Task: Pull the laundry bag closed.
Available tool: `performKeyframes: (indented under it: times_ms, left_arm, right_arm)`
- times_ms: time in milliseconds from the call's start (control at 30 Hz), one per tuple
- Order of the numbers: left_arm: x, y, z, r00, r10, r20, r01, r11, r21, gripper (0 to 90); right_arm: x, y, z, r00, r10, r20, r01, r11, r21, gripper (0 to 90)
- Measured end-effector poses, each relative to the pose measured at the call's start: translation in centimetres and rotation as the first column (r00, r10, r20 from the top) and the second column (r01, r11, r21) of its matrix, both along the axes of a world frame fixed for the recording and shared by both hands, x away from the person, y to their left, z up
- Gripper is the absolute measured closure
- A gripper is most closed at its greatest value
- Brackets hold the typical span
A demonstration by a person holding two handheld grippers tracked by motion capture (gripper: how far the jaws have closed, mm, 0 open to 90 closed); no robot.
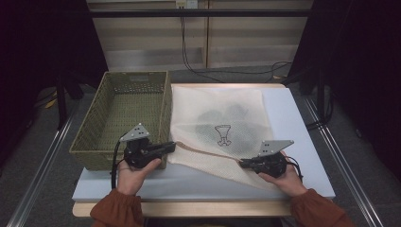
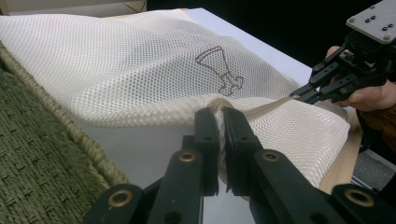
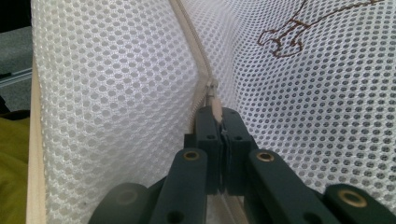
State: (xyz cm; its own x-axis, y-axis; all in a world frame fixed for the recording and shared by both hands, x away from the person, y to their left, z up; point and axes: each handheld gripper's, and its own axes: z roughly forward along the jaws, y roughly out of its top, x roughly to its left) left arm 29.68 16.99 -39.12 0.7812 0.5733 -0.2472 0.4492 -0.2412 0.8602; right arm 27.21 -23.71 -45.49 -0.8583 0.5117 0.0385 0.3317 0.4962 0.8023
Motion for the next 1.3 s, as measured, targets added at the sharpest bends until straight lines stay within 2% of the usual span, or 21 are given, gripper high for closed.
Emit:
performKeyframes:
  times_ms: [300, 1300]
  left_arm:
    - [0.0, -0.1, 0.0, 1.0000, 0.001, 0.001, -0.001, 1.0000, 0.000, 85.3]
    - [0.1, 0.0, 0.0, 1.0000, 0.000, 0.002, 0.000, 1.0000, 0.006, 85.3]
  right_arm:
    - [-0.4, -1.2, -0.1, 0.9996, -0.029, -0.005, 0.029, 0.9996, -0.002, 88.4]
    - [-0.8, -2.2, -0.2, 0.9992, -0.040, 0.007, 0.041, 0.9991, -0.012, 88.4]
